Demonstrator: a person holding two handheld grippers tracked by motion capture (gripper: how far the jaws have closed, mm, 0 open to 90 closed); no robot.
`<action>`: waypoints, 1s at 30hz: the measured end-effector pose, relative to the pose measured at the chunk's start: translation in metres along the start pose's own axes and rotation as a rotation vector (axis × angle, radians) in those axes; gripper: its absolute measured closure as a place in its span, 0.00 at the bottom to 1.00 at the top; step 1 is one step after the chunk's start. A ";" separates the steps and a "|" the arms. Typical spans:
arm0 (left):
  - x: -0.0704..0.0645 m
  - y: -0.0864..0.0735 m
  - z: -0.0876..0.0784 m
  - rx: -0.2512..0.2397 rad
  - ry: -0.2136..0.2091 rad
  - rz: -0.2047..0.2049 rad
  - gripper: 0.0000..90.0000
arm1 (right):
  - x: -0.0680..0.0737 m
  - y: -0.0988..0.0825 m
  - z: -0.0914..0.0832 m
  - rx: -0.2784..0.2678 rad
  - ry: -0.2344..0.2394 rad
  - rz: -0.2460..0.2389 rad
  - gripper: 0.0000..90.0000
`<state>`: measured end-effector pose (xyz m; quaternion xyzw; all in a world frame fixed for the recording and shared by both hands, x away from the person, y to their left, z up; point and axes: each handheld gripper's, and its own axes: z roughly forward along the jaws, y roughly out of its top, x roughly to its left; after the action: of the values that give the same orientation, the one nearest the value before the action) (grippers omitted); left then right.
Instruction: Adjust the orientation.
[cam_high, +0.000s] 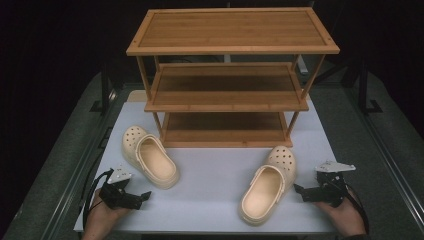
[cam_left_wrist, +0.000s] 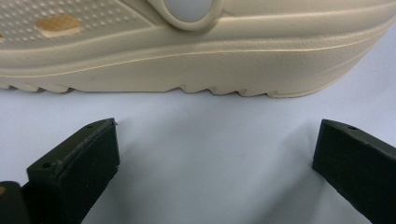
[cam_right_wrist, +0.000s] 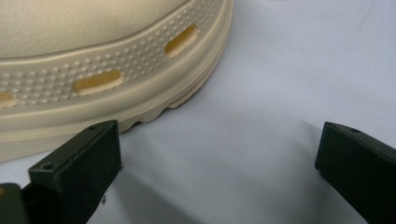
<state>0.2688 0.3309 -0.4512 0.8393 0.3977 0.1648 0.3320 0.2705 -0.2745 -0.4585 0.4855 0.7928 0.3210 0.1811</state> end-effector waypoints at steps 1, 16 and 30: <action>0.000 0.000 0.000 0.000 0.002 -0.003 0.00 | 0.000 0.000 0.000 0.001 0.000 0.000 0.00; 0.012 0.000 -0.032 -0.052 0.024 -0.089 0.37 | 0.000 0.000 0.000 0.001 0.000 0.001 0.00; 0.041 0.022 -0.052 -0.038 -0.008 -0.135 0.96 | 0.000 0.000 0.000 -0.002 0.000 0.001 0.00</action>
<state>0.2783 0.3746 -0.3981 0.8048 0.4487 0.1464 0.3599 0.2704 -0.2743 -0.4588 0.4856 0.7923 0.3217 0.1814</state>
